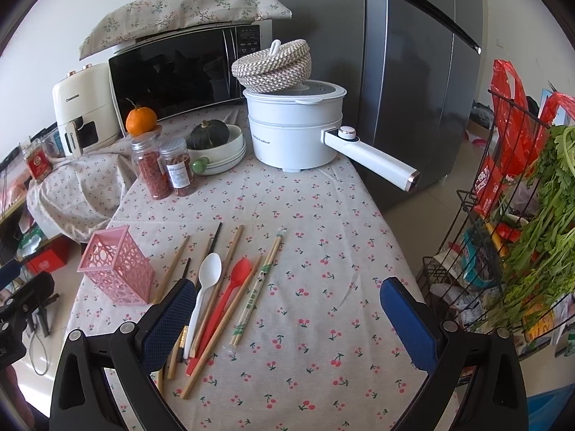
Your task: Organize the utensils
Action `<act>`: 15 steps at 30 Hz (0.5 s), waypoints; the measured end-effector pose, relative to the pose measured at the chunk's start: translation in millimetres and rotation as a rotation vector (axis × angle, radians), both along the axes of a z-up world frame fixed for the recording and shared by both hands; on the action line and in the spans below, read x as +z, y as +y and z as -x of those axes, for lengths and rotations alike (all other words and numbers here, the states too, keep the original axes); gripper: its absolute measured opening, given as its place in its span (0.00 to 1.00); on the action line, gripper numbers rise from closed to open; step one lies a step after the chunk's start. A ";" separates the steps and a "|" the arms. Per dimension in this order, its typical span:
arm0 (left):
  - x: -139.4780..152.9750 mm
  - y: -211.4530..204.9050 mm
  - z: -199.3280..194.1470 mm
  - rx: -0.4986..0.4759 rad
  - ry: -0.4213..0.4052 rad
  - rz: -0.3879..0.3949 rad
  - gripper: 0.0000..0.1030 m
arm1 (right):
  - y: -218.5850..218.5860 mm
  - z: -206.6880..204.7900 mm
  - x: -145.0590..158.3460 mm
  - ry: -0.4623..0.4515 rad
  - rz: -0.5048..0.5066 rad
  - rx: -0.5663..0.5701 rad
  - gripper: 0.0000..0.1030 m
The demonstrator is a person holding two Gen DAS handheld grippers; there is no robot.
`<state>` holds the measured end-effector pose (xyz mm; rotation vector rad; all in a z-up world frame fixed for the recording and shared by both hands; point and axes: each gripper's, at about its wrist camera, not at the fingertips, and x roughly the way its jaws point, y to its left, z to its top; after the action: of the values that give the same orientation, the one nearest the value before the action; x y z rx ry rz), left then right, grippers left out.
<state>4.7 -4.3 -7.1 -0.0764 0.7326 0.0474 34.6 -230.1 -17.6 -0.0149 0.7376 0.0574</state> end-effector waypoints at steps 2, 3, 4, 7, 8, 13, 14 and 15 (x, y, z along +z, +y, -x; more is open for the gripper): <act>2.2 -2.3 -6.5 -0.027 0.025 0.014 0.99 | -4.5 -8.5 -2.3 0.021 0.006 -0.009 1.00; 3.0 -5.7 -10.7 -0.042 0.038 0.012 0.99 | -6.9 -13.1 -4.2 0.037 0.004 -0.010 1.00; 3.8 -8.6 -16.5 -0.062 0.056 0.017 0.99 | -10.1 -18.5 -7.0 0.058 -0.002 -0.009 1.00; 0.7 -20.3 -36.6 -0.127 0.124 0.038 0.99 | -18.8 -32.4 -16.8 0.125 -0.021 -0.006 1.00; -3.2 -25.7 -44.6 -0.149 0.161 0.042 0.99 | -21.7 -36.1 -19.6 0.141 -0.025 -0.003 1.00; -36.2 -52.2 -89.8 -0.231 0.355 0.120 0.84 | -38.6 -47.6 -28.0 0.179 -0.050 -0.025 1.00; -44.8 -57.3 -100.7 -0.234 0.389 0.122 0.81 | -42.7 -49.6 -30.2 0.189 -0.061 -0.032 1.00; -52.7 -61.7 -111.0 -0.234 0.419 0.125 0.74 | -46.4 -51.4 -32.4 0.200 -0.074 -0.035 1.00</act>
<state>115.8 -66.0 -59.8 -0.1007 1.1586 -0.2116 86.0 -276.6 -50.0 0.0756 0.9353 0.0528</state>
